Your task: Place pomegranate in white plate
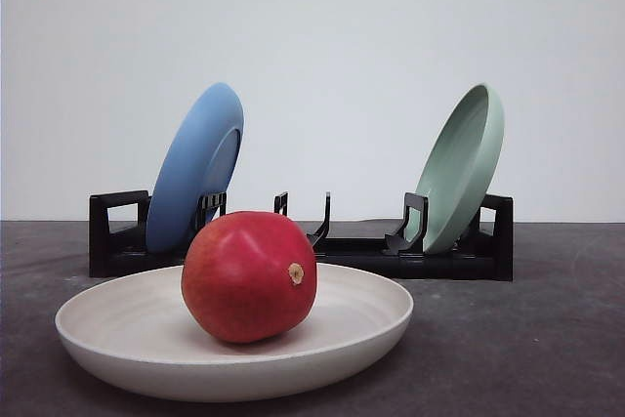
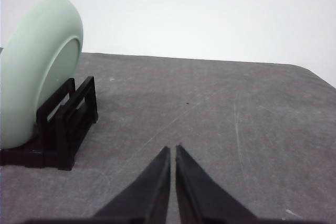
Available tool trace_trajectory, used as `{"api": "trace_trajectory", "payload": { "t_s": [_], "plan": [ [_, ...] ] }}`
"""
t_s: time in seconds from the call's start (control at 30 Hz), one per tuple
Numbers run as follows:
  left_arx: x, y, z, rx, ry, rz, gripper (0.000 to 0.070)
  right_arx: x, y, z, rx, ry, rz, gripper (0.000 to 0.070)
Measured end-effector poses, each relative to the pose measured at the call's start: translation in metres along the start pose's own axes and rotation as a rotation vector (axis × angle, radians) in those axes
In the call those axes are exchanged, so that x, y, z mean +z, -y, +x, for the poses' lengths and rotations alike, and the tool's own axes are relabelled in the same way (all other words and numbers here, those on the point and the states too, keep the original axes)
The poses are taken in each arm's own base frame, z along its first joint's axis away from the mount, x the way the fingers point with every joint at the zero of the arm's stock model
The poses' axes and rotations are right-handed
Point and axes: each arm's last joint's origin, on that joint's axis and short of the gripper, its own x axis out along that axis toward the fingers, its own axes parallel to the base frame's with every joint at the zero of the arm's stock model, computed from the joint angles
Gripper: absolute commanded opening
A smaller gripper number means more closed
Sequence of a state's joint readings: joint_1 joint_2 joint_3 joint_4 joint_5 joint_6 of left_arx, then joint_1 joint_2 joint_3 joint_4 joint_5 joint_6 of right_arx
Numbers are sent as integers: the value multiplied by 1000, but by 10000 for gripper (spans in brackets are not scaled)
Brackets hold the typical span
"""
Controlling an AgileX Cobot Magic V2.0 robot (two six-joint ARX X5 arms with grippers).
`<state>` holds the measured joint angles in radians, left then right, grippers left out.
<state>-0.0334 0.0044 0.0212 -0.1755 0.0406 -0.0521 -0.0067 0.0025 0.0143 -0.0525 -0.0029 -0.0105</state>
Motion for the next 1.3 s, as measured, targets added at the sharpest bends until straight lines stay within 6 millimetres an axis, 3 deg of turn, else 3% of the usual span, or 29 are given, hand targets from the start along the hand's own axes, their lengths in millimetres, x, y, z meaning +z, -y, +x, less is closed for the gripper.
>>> {"api": "trace_trajectory", "payload": {
  "t_s": [1.3],
  "plan": [
    [0,0,0,0,0,0,0,0,0,0,0,0,0,12]
  ]
}}
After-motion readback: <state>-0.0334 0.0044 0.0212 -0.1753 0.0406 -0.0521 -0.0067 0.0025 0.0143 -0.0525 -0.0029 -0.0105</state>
